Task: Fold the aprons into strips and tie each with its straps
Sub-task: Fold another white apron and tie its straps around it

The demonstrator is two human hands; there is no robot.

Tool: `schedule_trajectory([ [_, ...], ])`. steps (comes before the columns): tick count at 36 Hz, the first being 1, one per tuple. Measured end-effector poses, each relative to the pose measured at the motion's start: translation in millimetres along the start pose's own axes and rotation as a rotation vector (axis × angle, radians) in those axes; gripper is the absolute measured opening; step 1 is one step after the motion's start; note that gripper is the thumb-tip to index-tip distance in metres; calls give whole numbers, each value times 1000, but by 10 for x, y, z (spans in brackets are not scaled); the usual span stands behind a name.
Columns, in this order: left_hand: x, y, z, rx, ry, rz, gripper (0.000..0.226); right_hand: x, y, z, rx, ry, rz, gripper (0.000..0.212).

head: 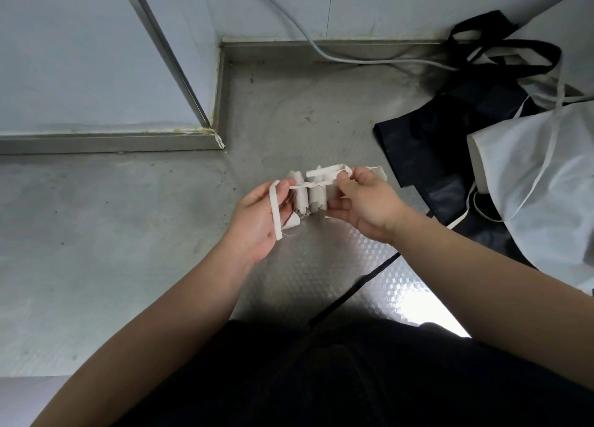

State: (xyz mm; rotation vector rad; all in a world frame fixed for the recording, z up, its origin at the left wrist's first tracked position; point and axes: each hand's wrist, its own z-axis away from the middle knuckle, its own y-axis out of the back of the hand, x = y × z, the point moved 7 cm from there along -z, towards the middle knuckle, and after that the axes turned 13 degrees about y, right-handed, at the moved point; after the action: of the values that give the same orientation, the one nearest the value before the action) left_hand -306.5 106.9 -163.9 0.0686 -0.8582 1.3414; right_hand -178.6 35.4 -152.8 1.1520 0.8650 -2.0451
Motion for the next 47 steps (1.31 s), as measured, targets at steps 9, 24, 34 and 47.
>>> schedule_trajectory([
  [9,15,45,-22,162,-95,-71,21,43,8,4,120,33,-23,21],
  [24,52,55,-61,237,-78,33,24,3,271,-107,301,4,210,16],
  [34,41,-32,-46,170,-84,-67,23,51,-126,-65,94,-47,107,21],
  [47,137,113,-48,287,-110,-234,29,-64,-126,-51,-17,-63,269,29],
])
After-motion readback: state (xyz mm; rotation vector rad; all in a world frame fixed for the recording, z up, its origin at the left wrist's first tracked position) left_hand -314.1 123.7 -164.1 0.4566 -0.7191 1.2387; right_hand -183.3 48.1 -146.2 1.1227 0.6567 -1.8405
